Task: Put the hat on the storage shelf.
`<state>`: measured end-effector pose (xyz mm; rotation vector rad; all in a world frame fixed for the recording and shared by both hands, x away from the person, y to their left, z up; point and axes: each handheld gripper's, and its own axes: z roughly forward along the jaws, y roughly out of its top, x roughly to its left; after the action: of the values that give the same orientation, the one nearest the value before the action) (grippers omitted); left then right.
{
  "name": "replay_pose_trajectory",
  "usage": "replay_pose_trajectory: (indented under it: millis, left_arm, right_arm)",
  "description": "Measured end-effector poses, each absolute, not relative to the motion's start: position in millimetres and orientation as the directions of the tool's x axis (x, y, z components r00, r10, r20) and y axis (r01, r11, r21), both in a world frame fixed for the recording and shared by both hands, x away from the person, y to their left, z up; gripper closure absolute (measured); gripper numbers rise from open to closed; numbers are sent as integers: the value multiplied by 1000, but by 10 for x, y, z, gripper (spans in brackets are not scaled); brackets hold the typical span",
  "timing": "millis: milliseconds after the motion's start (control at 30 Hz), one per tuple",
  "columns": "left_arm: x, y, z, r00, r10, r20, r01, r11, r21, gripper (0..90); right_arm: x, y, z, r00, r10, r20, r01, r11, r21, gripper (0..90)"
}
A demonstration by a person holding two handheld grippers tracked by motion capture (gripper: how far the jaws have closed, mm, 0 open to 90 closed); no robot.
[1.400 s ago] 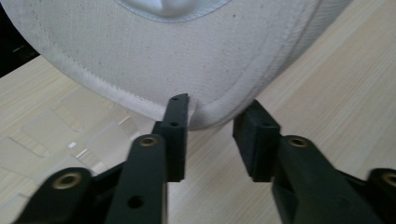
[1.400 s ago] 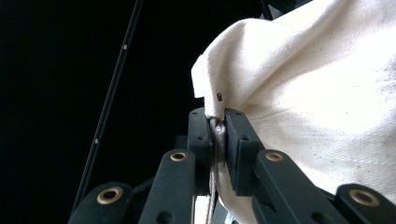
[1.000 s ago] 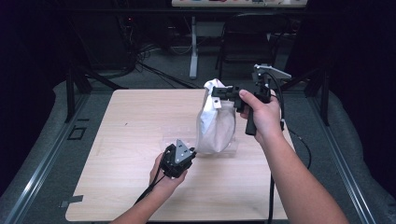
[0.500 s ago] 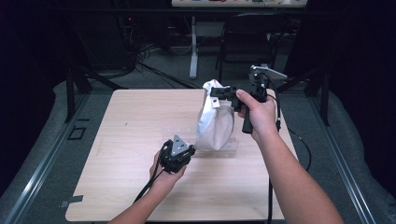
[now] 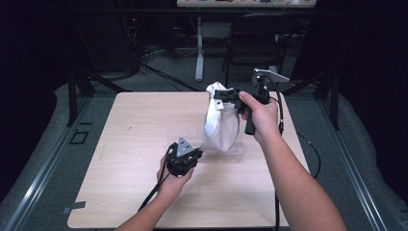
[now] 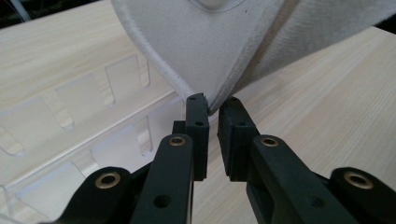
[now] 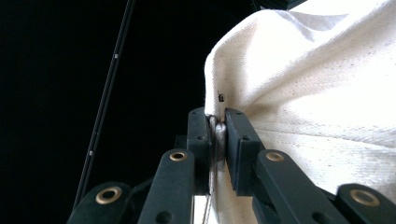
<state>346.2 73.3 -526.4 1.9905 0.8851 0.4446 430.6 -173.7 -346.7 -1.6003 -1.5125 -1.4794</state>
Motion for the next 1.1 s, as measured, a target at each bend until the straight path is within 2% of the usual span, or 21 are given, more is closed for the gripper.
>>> replay_pose_trajectory:
  millis: [133,267,433,600,667,800,900,1000,1100]
  left_arm:
    - [3479,744,-5270,679,732,-52,426,-335,840,802]
    - [3431,750,-5227,694,719,-40,395,-334,856,680]
    - [3355,729,-5151,712,702,3,341,-349,873,654]
    - [3405,665,-5140,707,707,28,353,-387,852,711]
    - [3432,679,-5138,702,712,29,357,-386,851,781]
    - [3450,702,-5131,707,706,49,344,-404,848,821]
    - [3471,724,-5130,707,706,32,353,-392,849,836]
    - [3531,790,-5137,711,702,-30,387,-356,850,842]
    - [3532,804,-5164,713,700,-36,393,-356,848,847]
  right_arm:
    - [4334,-1704,-3489,-195,393,899,910,-270,315,815]
    - [4349,-1711,-3501,-192,397,898,908,-274,316,815]
    - [4367,-1721,-3509,-190,395,899,908,-278,314,815]
    - [4367,-1693,-3514,-193,393,899,908,-275,315,815]
    - [4368,-1679,-3514,-191,392,900,909,-276,313,815]
    - [4368,-1676,-3521,-194,394,898,910,-268,315,816]
    - [4363,-1669,-3523,-197,400,895,910,-265,319,815]
    - [4363,-1658,-3537,-194,412,890,911,-262,319,814]
    - [4370,-1648,-3579,-188,408,894,913,-263,312,815]
